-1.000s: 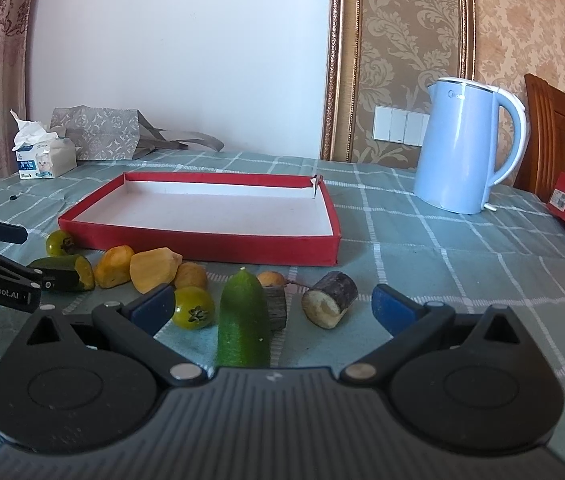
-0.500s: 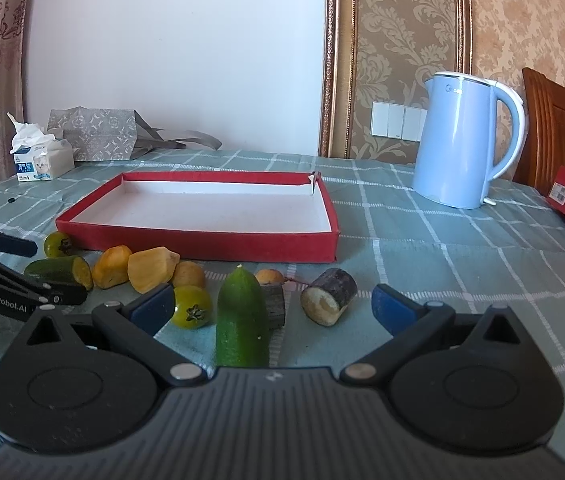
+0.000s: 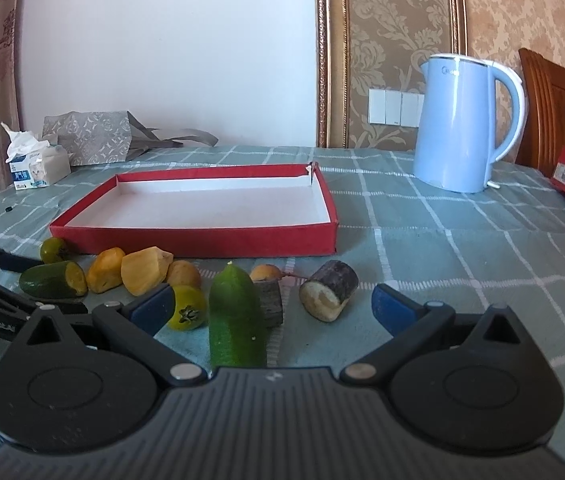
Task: Organize fruits
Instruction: 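Lower the left gripper onto the large cucumber and close it while the right gripper approaches the small cucumber, then lift the large cucumber with the left gripper while the right gripper grasps the small cucumber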
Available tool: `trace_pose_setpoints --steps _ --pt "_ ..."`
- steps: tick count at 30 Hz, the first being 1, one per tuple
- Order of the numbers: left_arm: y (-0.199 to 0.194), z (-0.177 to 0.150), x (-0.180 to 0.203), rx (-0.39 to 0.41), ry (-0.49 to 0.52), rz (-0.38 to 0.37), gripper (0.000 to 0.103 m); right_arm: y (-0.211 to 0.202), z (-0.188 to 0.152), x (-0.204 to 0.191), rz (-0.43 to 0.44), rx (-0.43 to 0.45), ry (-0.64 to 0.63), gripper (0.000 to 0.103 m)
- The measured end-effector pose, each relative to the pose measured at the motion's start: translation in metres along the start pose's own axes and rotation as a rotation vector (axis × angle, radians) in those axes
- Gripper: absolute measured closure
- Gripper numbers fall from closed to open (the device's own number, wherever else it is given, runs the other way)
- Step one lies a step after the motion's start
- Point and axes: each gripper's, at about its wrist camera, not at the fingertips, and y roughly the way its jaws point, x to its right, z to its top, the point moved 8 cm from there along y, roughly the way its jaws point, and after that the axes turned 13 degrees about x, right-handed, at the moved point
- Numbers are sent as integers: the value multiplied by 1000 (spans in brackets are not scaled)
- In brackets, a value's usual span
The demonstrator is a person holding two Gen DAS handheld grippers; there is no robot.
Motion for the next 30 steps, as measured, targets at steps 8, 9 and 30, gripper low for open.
trace_pose_setpoints --steps 8,9,30 --pt "-2 3 -1 -3 21 -1 37 5 -3 4 2 -16 17 0" --pt "-3 3 0 -6 23 -5 37 5 -3 4 1 -16 17 0" --pt "-25 7 34 34 130 -13 59 -9 -5 19 -9 -12 -49 0"
